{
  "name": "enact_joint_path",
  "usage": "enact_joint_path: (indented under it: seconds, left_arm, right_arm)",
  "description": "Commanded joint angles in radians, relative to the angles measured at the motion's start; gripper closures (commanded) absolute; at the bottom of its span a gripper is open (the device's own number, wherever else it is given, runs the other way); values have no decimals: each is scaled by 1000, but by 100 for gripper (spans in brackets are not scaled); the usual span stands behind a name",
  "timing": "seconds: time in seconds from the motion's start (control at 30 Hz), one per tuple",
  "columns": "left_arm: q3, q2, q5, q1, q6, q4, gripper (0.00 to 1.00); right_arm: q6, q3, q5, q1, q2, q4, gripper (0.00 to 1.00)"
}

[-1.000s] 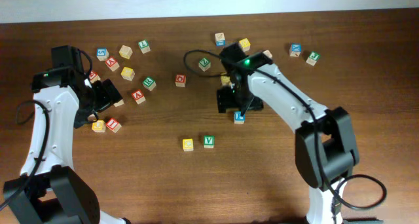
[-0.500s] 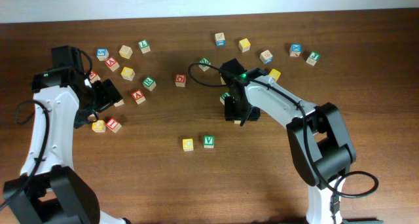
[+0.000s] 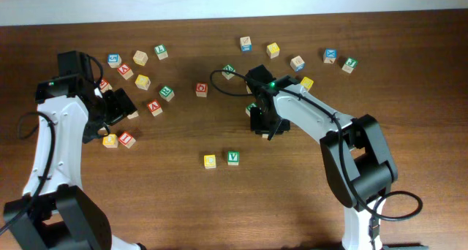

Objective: Spell out CVPR
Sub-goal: 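Carry the P block and set it right of the V block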

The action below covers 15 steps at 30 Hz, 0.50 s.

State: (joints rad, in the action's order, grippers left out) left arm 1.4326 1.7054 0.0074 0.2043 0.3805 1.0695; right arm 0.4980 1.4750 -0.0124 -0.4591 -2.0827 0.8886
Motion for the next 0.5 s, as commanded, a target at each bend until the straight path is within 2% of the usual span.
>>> enact_joint_path:
  seconds: [0.0, 0.13, 0.2, 0.3, 0.4, 0.47]
  left_arm:
    - [10, -13, -4, 2, -15, -1, 1]
    - [10, -13, -4, 2, -15, -1, 1]
    - [10, -13, -4, 2, -15, -1, 1]
    - [10, -13, -4, 2, -15, -1, 1]
    - [10, -13, -4, 2, -15, -1, 1]
    - [10, -13, -4, 2, -15, -1, 1]
  right_arm:
    - [4, -4, -3, -6, 3, 7, 73]
    - [4, 32, -2, -6, 46, 86, 75]
    - [4, 51, -2, -6, 88, 144, 80]
    - [5, 51, -6, -13, 178, 229, 80]
    - [13, 51, -25, -62, 226, 348, 80]
    - [27, 35, -40, -117, 224, 358, 80]
